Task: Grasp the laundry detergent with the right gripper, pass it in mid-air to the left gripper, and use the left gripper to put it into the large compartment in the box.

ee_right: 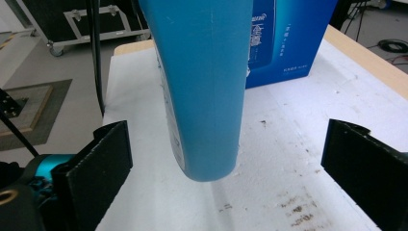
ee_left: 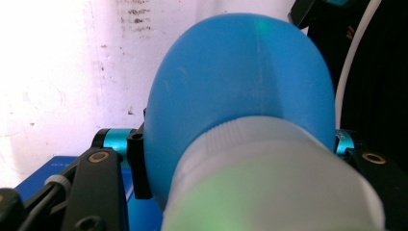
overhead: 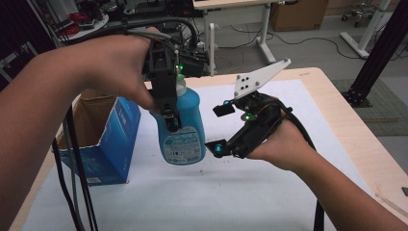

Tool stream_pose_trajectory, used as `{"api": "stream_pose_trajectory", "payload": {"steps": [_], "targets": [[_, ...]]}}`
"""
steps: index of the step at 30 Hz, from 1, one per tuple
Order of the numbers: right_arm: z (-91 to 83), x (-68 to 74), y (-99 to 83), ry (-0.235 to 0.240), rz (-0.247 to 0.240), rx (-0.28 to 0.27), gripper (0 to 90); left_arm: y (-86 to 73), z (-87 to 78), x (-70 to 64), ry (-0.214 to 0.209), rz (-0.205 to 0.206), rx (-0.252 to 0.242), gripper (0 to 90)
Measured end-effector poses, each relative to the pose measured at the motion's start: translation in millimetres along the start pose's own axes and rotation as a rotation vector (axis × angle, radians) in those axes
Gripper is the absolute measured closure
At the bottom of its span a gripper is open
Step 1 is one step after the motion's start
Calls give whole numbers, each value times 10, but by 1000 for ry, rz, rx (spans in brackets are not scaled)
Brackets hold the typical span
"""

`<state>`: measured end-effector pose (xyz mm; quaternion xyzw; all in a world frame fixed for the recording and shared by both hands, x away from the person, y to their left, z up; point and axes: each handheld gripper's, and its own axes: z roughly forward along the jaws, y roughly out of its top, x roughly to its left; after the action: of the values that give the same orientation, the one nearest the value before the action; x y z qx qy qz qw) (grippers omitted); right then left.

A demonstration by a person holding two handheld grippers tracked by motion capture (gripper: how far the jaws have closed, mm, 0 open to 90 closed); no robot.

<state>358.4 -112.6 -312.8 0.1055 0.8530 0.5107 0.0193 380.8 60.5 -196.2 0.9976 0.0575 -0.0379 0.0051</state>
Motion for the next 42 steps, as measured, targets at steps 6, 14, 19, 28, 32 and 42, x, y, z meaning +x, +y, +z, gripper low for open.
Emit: {"api": "stream_pose_trajectory", "payload": {"steps": [6, 14, 19, 28, 32, 42], "targets": [[-106, 8, 25, -28, -24, 26, 5, -43, -86, -17, 1, -15, -8, 384], [-257, 7, 55, -68, -57, 102, 6, -193, -288, 7, 11, -86, -30, 383], [-383, -23, 71, -99, -69, 119, 6, -334, -498, 50, 22, -137, -58, 381], [-510, -55, 44, -143, -64, 126, 7, -726, -806, 197, 51, -332, -115, 380], [-509, -47, 2, -152, -60, 123, 7, -964, -900, 309, 56, -469, -137, 381], [-508, -48, -17, -150, -53, 128, 6, -1465, -901, 487, 96, -880, -78, 381]]}}
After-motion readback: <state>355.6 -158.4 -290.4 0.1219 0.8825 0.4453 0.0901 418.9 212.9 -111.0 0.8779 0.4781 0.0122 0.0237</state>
